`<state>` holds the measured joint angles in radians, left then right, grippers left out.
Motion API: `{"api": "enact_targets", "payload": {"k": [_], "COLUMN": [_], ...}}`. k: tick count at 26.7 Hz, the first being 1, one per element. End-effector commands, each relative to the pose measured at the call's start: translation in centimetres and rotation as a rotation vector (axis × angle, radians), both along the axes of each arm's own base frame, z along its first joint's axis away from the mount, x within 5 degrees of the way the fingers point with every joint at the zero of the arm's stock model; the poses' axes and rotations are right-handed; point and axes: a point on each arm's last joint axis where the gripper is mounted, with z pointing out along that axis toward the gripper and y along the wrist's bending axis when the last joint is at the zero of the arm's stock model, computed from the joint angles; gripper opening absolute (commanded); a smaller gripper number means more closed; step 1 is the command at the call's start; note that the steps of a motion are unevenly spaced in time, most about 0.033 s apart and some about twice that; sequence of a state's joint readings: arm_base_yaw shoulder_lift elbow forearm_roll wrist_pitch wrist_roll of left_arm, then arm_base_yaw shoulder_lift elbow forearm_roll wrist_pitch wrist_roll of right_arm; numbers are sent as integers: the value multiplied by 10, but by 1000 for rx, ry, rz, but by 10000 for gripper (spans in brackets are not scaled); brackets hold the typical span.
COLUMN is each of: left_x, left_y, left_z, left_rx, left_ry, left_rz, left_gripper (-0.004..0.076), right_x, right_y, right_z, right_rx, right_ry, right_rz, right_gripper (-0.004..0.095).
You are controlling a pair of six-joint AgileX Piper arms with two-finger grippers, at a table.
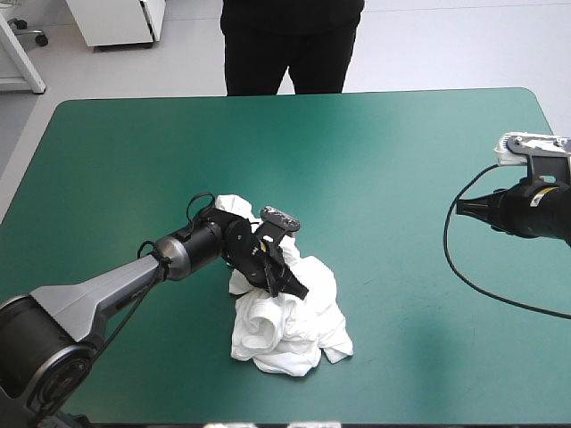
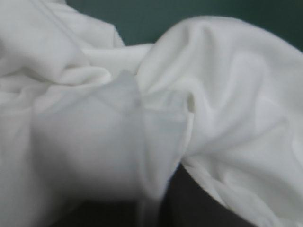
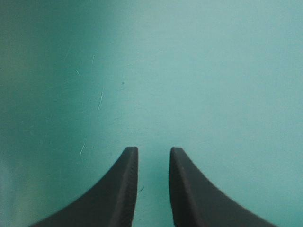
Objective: Fold the cloth
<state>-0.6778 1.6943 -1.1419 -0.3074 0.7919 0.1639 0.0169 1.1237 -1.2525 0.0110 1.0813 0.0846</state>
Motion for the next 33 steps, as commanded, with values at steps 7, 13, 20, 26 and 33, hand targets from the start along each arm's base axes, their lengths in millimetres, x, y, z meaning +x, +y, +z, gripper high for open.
{"api": "enact_targets", "payload": {"k": [7, 13, 20, 26, 33], "left_x": [-9, -2, 6, 10, 31], "left_y": [-26, -34, -31, 1, 63], "left_z": [20, 46, 88, 119, 139], "left_rx": [-134, -176, -109, 114, 131], "left_ry": [-43, -86, -144, -261, -265], "left_rz": [-14, -50, -80, -34, 156], "left_gripper": [-7, 283, 507, 483, 483], "right_x": [-3, -3, -3, -4, -4], "right_y": [-1, -1, -2, -2, -2], "right_z": [15, 15, 15, 14, 13], "right_rx": [10, 10, 8, 8, 8], "right_ry": [-87, -82, -80, -65, -62], "right_rz": [-14, -14, -14, -14, -14], "right_gripper": [229, 229, 229, 229, 229]}}
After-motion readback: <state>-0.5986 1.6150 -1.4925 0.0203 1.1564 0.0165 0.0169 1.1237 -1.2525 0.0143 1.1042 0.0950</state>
